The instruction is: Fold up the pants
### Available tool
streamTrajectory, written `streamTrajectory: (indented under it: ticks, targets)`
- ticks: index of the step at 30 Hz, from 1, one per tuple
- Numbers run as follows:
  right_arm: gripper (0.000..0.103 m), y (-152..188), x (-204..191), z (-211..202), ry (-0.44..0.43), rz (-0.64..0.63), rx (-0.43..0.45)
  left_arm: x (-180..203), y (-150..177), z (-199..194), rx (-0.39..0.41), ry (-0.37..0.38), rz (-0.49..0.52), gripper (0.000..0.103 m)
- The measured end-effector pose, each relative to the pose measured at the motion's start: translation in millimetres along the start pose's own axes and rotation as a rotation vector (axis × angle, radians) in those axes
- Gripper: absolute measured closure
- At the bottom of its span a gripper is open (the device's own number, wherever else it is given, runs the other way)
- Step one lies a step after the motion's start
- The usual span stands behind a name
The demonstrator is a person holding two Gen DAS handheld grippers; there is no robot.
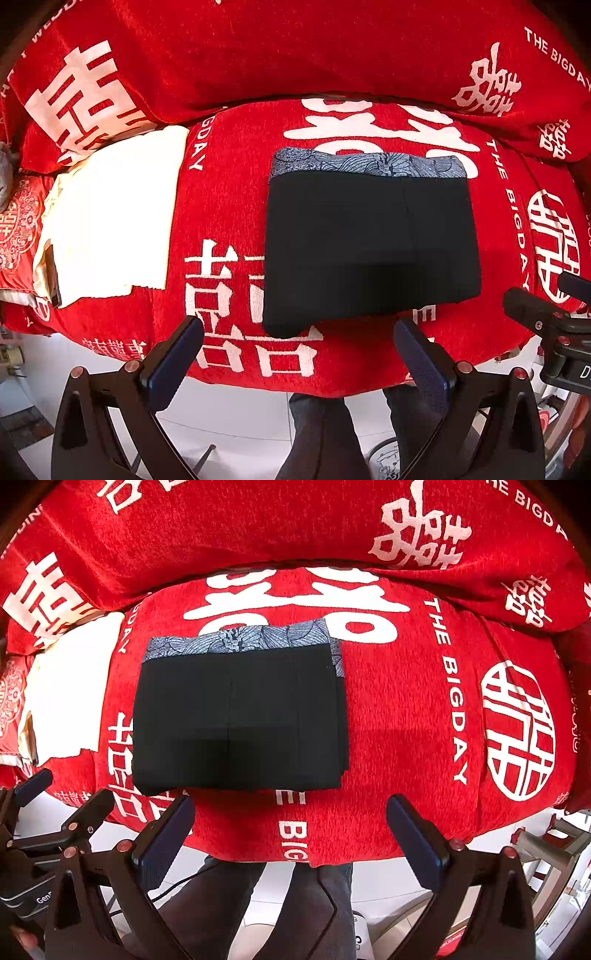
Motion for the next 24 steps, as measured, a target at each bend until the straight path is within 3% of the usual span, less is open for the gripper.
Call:
streamTrajectory:
  ticks: [24]
  targets:
    - [0.0, 0.0, -0.2, 0.2, -0.003, 0.001, -0.002, 2.2, -0.2, -3.3, 0.01, 0.005, 0.032, 0.0]
Point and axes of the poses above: each gripper's, at about its wrist camera, not at the fingertips, and z roughly the way its jaws point, x to its right, y to its underside, the point moved 4 cm from there along z, roughly the way its jaws point, and after that the axes turned 10 degrees about x, right-handed, at the moved point
